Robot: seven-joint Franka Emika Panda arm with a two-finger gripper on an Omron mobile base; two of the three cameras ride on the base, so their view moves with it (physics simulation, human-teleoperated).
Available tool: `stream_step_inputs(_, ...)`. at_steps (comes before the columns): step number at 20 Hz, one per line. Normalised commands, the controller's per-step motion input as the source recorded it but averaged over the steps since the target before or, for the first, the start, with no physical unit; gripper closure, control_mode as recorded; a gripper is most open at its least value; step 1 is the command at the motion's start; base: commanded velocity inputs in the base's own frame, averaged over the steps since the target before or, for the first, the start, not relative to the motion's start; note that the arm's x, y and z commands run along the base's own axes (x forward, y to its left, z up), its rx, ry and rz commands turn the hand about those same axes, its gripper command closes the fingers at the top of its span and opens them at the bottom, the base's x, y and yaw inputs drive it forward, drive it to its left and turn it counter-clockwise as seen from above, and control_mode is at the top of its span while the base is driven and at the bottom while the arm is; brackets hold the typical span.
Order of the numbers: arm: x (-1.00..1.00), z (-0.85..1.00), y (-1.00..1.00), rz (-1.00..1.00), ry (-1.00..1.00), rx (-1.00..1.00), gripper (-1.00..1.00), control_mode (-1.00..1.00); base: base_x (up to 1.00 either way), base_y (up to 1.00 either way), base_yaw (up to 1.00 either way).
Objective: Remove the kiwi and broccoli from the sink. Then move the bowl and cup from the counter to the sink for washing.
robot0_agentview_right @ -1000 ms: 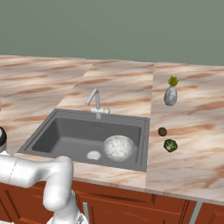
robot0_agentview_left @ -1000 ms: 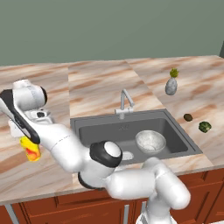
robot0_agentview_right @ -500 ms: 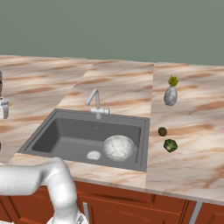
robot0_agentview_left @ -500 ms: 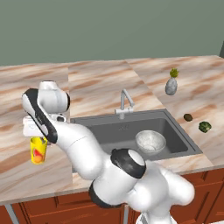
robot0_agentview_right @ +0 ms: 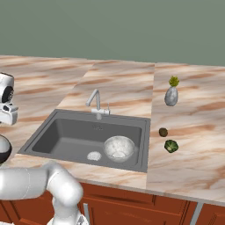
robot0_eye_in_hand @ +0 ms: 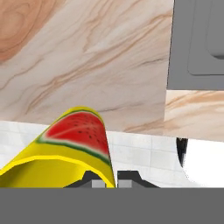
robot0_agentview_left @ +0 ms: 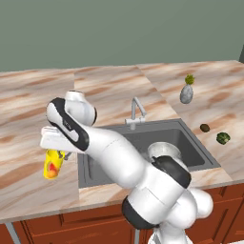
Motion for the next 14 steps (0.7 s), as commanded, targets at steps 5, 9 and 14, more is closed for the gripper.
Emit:
stream_step_inputs(5, -0.09, 0.01, -0.38, 0.06, -0.03, 0.04, 1.00, -1.00, 0.00, 0.00, 0.00)
stream_step_inputs(9, -0.13, 0.05, -0.40, 0.10, -0.10, 0.02, 1.00, -1.00, 0.00, 0.00, 0.00)
stream_step_inputs(14, -0.04, 0.08, -0.38, 0.11, -0.09, 0.00, 1.00, -1.00, 0.00, 0.00, 0.00)
